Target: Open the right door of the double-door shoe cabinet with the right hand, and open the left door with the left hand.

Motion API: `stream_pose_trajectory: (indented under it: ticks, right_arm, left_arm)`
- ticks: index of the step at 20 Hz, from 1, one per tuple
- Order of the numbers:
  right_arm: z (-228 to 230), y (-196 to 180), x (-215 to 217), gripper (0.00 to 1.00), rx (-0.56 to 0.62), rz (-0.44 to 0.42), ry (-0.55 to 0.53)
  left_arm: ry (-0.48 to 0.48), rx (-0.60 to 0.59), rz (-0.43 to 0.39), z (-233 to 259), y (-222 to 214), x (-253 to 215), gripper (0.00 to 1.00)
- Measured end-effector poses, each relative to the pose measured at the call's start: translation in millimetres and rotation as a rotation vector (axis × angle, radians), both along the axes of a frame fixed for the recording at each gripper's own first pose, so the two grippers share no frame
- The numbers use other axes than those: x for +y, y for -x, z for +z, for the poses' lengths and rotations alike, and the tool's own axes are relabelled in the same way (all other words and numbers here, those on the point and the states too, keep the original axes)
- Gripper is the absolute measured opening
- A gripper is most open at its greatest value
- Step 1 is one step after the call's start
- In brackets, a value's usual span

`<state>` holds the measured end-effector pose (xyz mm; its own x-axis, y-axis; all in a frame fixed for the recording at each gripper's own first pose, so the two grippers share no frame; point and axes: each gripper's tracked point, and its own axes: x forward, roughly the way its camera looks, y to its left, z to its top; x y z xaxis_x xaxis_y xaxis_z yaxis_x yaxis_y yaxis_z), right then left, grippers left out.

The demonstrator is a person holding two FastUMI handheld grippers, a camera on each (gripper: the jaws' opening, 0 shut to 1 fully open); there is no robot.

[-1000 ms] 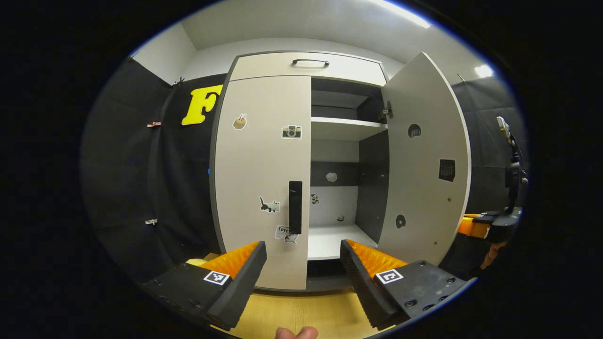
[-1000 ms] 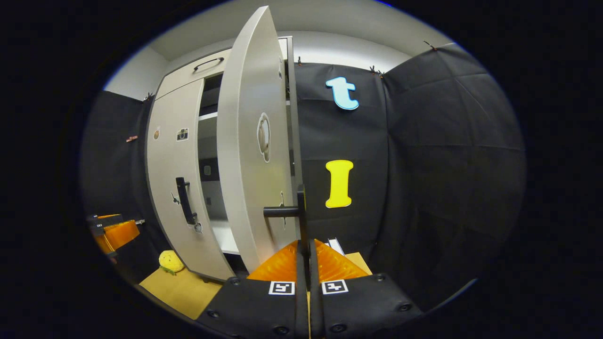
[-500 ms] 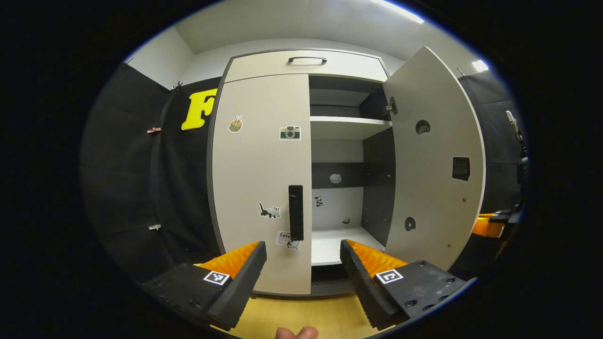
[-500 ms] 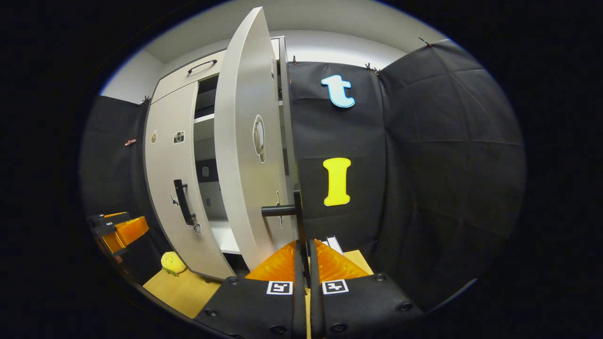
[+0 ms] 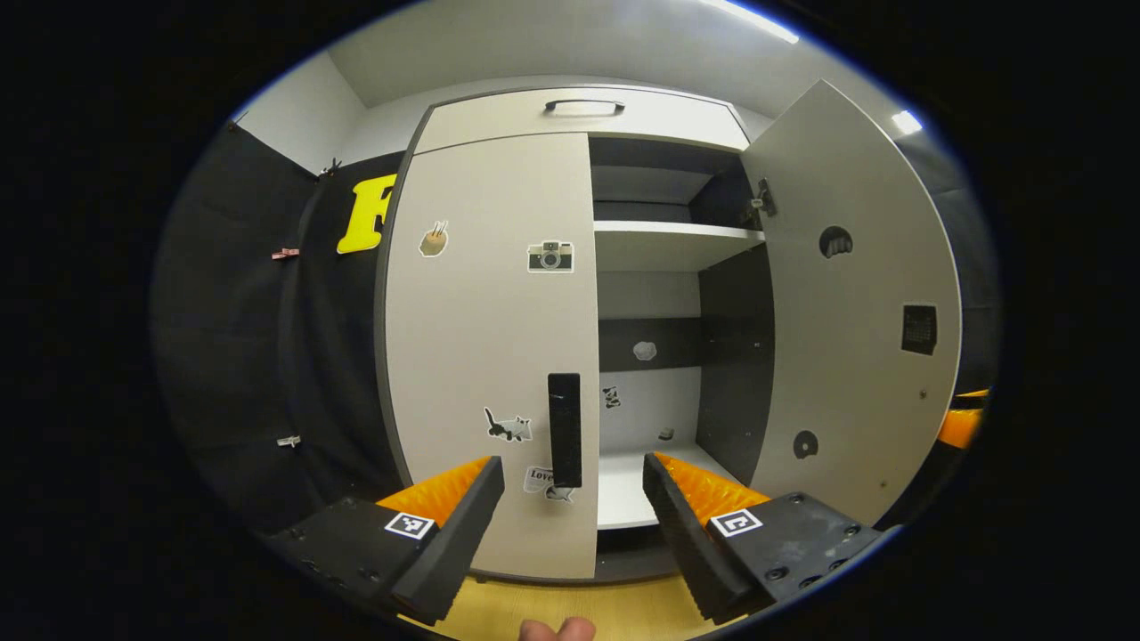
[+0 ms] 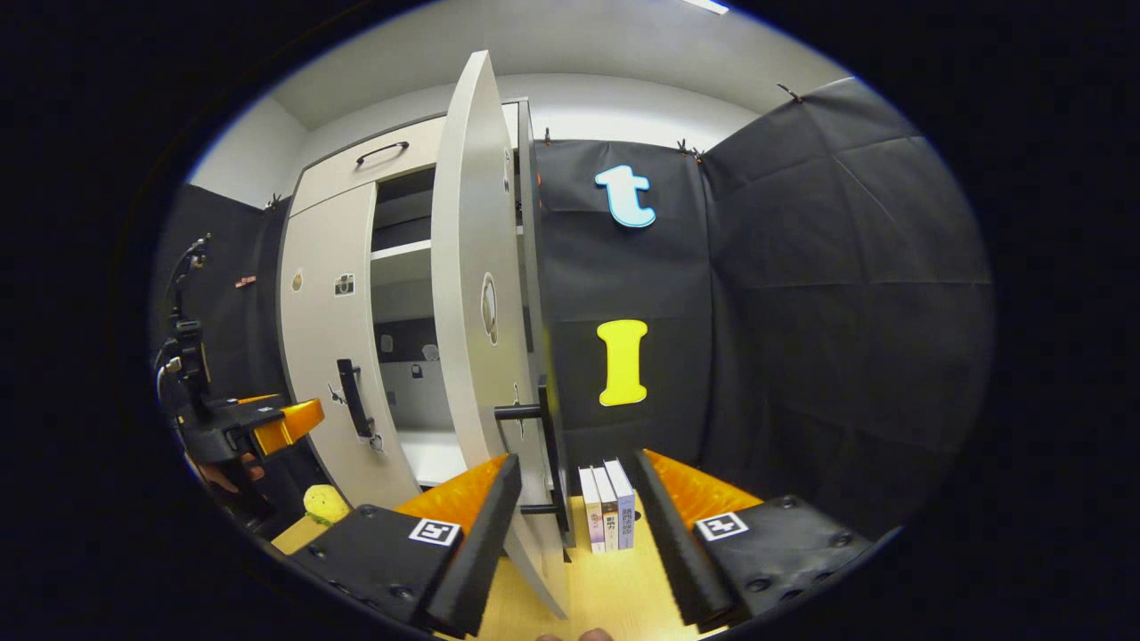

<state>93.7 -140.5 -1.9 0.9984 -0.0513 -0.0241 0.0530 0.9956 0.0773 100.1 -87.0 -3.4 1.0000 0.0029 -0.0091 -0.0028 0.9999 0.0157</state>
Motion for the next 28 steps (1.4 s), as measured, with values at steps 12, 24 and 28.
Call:
stream_pose_trajectory:
  ticks: [12,24,28]
  right_arm:
    - [-4.7,6.4,-15.5,0.98,0.012,-0.064,0.078]
    - [7.9,12.0,-36.9,0.97,-0.029,-0.111,0.012]
    - [11.0,16.9,-39.2,0.98,-0.040,-0.124,0.009]
  left_arm:
    - [-0.042,0.005,0.016,-24.1,-104.7,13.8,0.93]
    - [-0.055,-0.009,0.008,-28.8,-136.8,8.6,0.36]
    - [-0.014,0.028,0.015,-36.5,-136.8,8.5,0.36]
